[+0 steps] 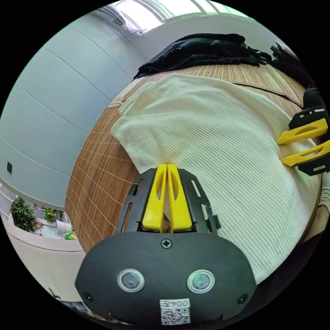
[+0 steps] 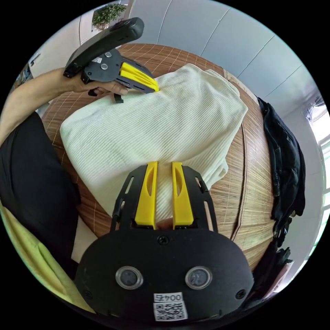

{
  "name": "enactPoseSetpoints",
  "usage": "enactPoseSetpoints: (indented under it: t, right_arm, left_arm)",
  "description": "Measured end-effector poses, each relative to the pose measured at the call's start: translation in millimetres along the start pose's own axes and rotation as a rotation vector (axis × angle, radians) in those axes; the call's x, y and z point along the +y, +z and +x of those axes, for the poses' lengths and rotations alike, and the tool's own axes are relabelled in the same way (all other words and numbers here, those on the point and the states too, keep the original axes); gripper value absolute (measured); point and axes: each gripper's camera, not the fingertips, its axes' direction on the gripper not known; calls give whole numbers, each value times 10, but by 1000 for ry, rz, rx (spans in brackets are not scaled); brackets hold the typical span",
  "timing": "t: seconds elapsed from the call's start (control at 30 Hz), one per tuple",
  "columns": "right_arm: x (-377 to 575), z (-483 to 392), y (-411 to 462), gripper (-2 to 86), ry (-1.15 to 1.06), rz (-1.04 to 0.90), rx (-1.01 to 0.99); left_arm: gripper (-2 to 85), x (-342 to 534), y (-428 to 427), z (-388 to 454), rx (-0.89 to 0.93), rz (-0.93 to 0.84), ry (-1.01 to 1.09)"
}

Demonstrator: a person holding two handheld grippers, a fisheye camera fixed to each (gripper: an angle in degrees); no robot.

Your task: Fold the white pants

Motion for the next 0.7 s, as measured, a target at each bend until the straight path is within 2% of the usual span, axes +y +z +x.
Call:
enactPoseSetpoints:
  t: [0.07,0.13,0.17,0.23,0.3,0.33,0.43,0.57,0.7]
  right_arm:
    - [61,122,-138,78,37,44,-52]
    - [55,259,-364,77,71,47,-35]
    - [81,329,-576,78,82,103,-24]
    - [124,387,-761,80,80,136,-52]
    - [130,391,-604,82,86,35,-88]
    - [136,336,-389,82,63,-65,-102]
    - [79,239,-647,89,9,-23,-42]
    - [361,-113,-1314,116,-137,86,22]
    - [671,-599,-1436,128,-295,60,73]
  left_arm:
    - [22,-60,-193,-46,2,-42,-8]
    - [41,-23,-638,-101,77,21,1]
    - [60,59,-909,-36,158,43,49]
    - [81,357,-1054,470,197,-9,207]
    - [85,672,-731,1008,150,-134,339]
    - [83,775,-683,1114,121,-124,341]
    - [88,857,-1027,1242,10,-77,352]
    - [94,1233,-1652,1358,-5,-10,431]
    - [101,1696,-1689,1972,3,-76,608]
